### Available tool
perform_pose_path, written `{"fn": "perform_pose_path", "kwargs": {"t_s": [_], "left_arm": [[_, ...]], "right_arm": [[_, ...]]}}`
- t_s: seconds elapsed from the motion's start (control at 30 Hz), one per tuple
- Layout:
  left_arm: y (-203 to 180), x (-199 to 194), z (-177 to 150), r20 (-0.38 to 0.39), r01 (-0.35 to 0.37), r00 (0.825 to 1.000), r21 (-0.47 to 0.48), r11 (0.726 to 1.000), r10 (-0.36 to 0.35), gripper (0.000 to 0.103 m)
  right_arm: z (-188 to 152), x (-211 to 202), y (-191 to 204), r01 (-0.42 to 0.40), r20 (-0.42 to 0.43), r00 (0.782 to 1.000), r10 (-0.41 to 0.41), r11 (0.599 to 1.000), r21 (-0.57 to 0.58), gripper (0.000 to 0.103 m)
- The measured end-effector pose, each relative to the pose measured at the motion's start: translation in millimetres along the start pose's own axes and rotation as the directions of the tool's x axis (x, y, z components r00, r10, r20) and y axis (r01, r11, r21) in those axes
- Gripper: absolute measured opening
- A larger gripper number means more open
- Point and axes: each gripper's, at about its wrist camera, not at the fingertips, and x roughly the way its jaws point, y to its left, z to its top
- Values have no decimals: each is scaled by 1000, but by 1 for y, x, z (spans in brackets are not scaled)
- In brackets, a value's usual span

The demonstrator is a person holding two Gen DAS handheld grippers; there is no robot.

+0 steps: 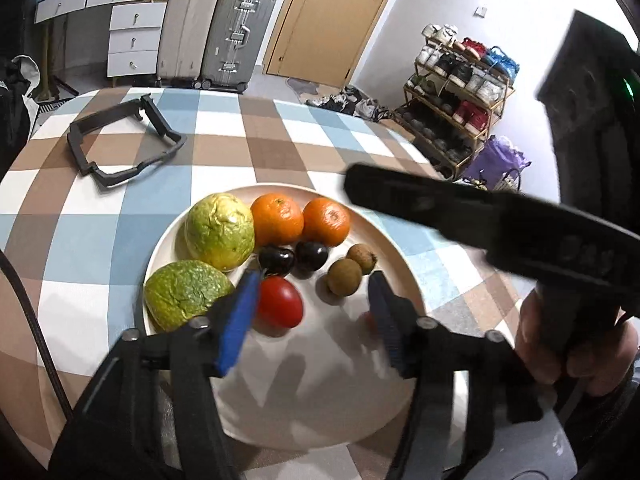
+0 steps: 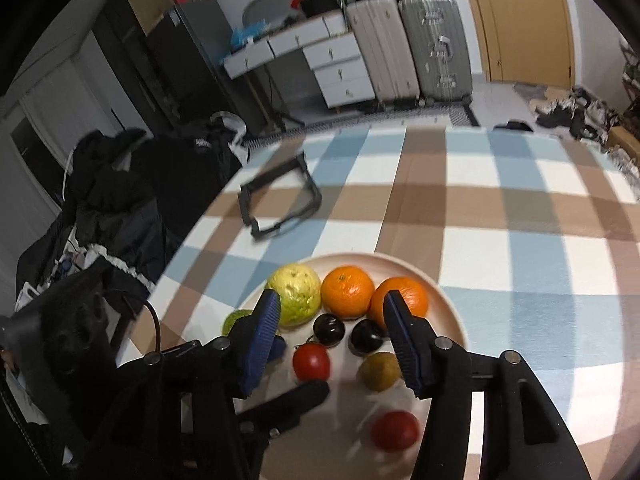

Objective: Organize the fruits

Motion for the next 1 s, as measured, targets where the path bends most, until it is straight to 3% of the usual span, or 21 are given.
{"fn": "perform_pose_path", "kwargs": {"t_s": [0.13, 0.33, 0.5, 0.6, 0.77, 0.83, 0.9, 1.0], "left_arm": [[-7, -17, 0, 33, -16, 999, 12, 1000, 15, 68], [-21, -50, 2, 90, -83, 993, 28, 996, 80, 80], [-33, -85, 5, 186, -164, 970, 33, 986, 156, 89], [-42, -111, 6, 262, -208, 945, 32, 978, 193, 102], [-57, -152, 1, 389, -248, 898, 54, 967, 209, 102], [-65, -168, -3, 441, -288, 868, 68, 955, 230, 102], [-71, -179, -8, 471, -313, 850, 90, 946, 237, 102], [-80, -194, -15, 506, -350, 826, 112, 930, 250, 102]], "right_arm": [[-5, -40, -5, 43, 114, 993, -44, 999, 16, 76], [-18, -94, -9, 69, 252, 964, -80, 996, 50, 93], [-30, -129, 0, 93, 336, 936, -107, 994, 56, 100], [-38, -148, 9, 118, 392, 911, -126, 992, 45, 102], [-53, -178, 31, 145, 508, 853, -121, 989, -7, 103], [-61, -188, 42, 176, 569, 814, -120, 984, -43, 103], [-68, -195, 52, 208, 604, 787, -126, 976, -68, 103], [-79, -201, 66, 257, 633, 762, -135, 961, -104, 103]]}}
